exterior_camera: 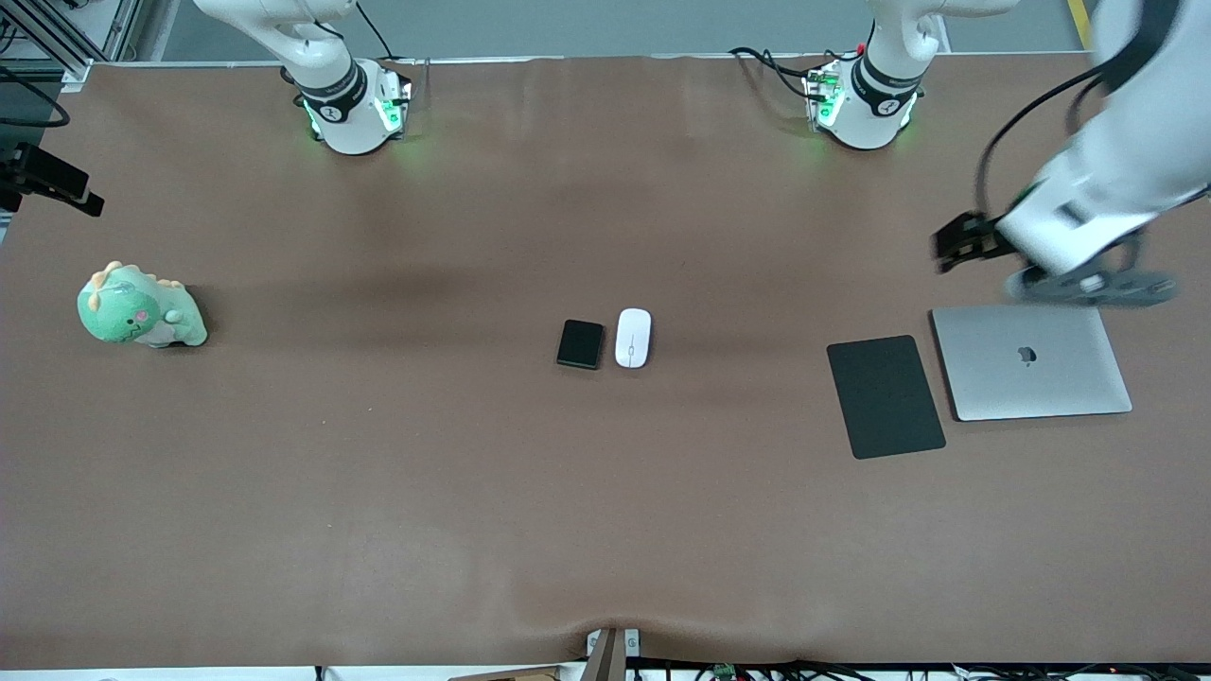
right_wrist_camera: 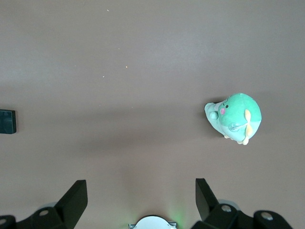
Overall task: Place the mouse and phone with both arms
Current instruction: 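Reach the left gripper toward the white mouse while the right gripper moves out, then grasp the white mouse with the left gripper while the right gripper reaches the phone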
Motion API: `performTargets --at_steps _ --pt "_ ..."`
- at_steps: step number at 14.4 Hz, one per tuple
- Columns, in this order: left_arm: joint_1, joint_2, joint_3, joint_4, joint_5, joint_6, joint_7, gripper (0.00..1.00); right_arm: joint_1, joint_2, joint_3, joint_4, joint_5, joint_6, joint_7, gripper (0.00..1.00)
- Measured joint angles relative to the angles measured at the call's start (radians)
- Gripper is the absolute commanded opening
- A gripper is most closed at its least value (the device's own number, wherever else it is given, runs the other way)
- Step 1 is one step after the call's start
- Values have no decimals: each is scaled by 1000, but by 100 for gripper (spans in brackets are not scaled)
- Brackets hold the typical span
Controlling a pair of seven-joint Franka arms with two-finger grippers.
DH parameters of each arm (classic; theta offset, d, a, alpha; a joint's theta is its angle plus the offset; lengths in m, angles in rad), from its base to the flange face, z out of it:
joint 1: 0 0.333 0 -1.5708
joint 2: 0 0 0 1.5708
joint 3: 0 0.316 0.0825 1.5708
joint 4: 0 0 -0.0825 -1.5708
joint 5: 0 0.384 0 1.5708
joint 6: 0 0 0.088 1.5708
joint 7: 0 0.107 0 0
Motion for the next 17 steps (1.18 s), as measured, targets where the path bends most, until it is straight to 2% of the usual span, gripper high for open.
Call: performTargets --at_steps 5,8,10,12,17 --pt "-249 239 -5 3 0 233 -321 100 0 4 -1 0 0 1 0 100" --pt "-356 373 -6 7 0 400 -459 100 -1 8 -1 2 0 2 0 100" --pt "-404 441 -7 7 0 482 -471 100 -1 13 -2 3 0 2 0 100" --pt "-434 486 -6 8 0 509 -480 100 -3 17 -2 3 0 2 0 100" --pt "-459 577 -7 7 0 604 -521 100 -7 33 -3 3 -1 2 0 100"
